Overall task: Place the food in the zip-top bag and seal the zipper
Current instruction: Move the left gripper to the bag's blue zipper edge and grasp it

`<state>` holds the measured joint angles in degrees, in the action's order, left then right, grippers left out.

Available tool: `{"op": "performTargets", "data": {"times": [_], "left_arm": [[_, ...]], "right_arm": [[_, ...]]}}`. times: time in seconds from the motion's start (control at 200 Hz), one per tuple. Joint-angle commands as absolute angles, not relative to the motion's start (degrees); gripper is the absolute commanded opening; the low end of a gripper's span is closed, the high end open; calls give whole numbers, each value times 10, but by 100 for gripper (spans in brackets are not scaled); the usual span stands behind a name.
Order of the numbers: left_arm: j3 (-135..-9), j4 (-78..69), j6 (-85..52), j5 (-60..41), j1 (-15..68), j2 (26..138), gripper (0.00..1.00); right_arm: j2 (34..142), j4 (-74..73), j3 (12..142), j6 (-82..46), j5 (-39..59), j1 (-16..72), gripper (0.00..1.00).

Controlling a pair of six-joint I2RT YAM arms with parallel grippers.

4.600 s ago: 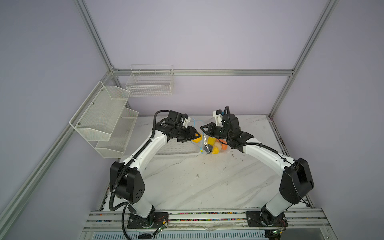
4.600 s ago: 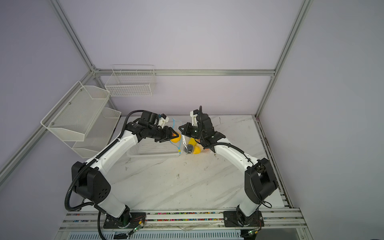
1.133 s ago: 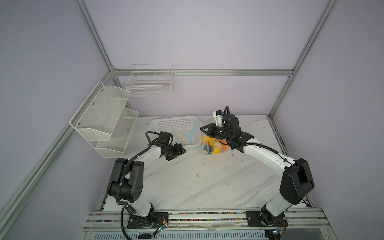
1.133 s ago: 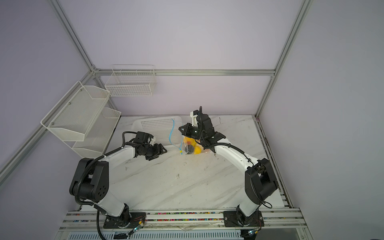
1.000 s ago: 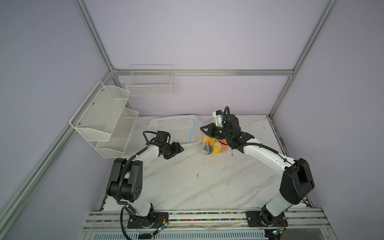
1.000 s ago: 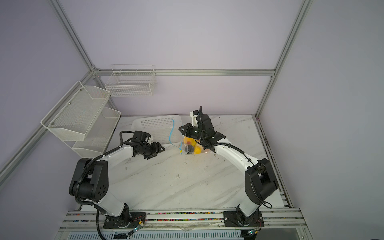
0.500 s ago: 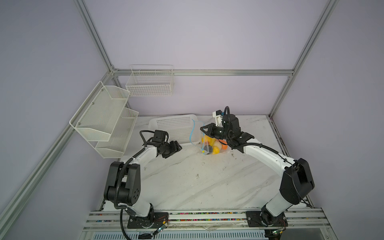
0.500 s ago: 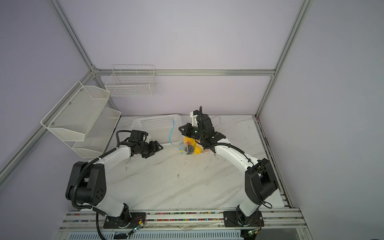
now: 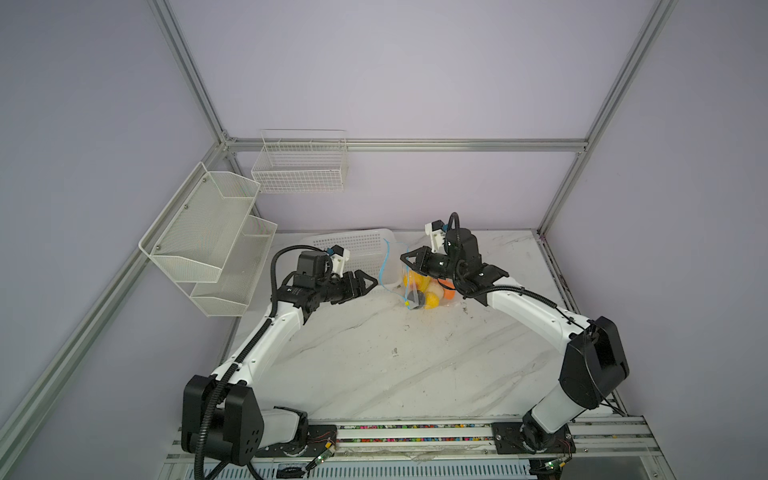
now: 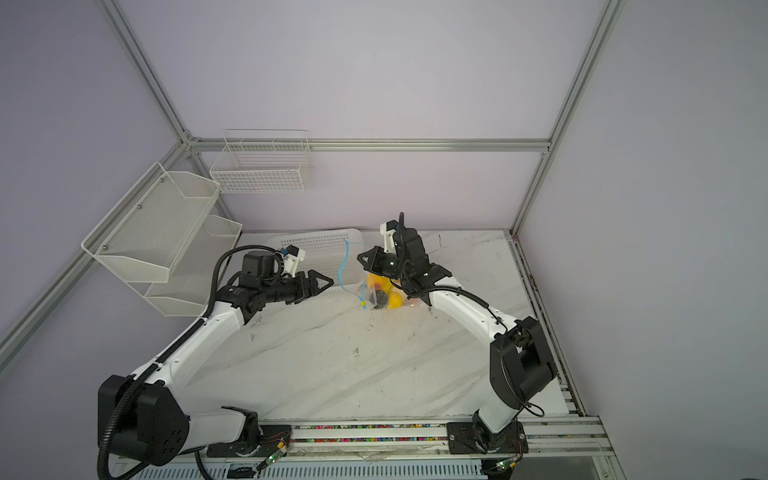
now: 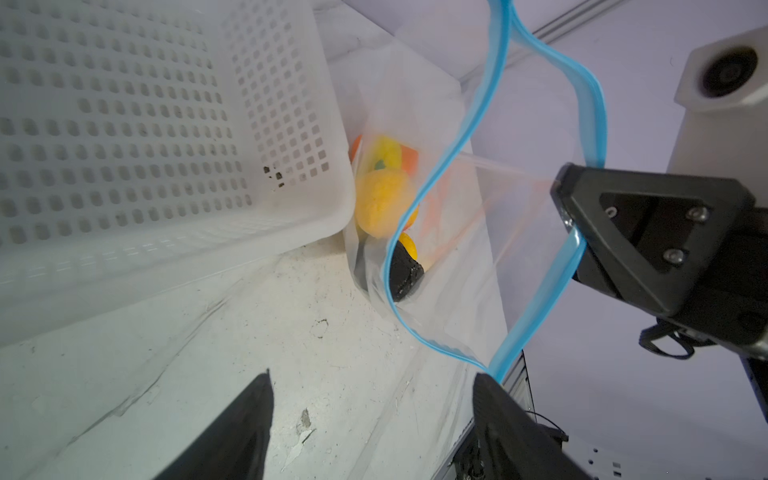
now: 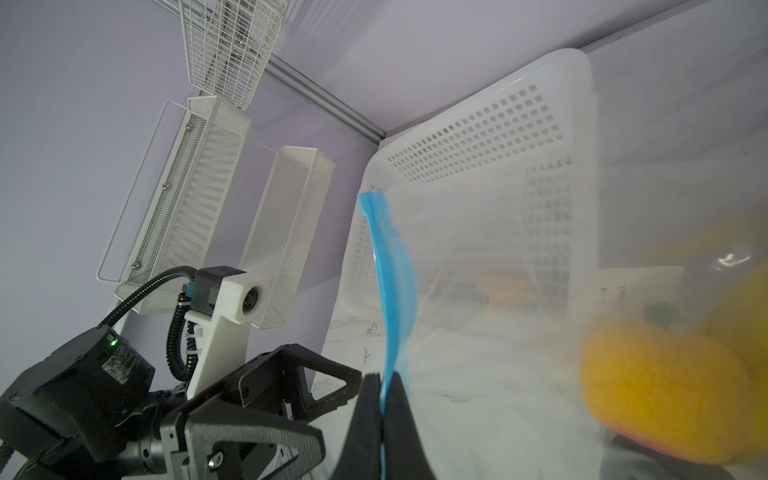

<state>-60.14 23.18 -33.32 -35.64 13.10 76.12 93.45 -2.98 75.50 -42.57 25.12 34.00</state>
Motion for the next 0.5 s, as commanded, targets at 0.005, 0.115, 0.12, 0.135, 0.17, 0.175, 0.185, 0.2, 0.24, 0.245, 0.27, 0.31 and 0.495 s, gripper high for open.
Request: {"op": "performTargets", "data": {"times": [0.005,0.115,0.12,0.135,0.17,0.175,0.185,0.2,0.24,0.245,0.27,0.31,0.495], "left_arm": [[-671,209,-307,-382,146,777,74],[-691,204,-307,-381,153,804,70],[-693,204,-307,-381,153,804,70],[-695,204,-307,-380,154,805,70],[-703,203,-307,-379,156,826,68],[-705,203,-307,-379,156,828,68],[-707,203,-307,-378,157,830,68],[-710,202,-307,-378,158,833,67],[-718,201,-308,-376,160,842,66],[-718,201,-308,-376,160,843,66],[-722,200,-308,-374,161,848,65],[-726,199,-308,-371,161,855,63],[-744,197,-313,-371,164,879,53]], "right_arm": [[917,-21,762,-419,248,337,0],[913,-19,759,-418,243,337,0],[913,-19,759,-418,243,337,0],[913,-19,759,-418,242,337,0],[912,-19,758,-418,242,337,0],[911,-19,758,-418,242,337,0],[910,-19,757,-418,242,337,0],[910,-18,757,-418,242,337,0],[908,-19,756,-418,242,337,0],[908,-19,756,-418,241,337,0],[907,-19,756,-418,242,337,0],[906,-19,755,-418,242,337,0],[902,-21,750,-418,240,337,0]]}}
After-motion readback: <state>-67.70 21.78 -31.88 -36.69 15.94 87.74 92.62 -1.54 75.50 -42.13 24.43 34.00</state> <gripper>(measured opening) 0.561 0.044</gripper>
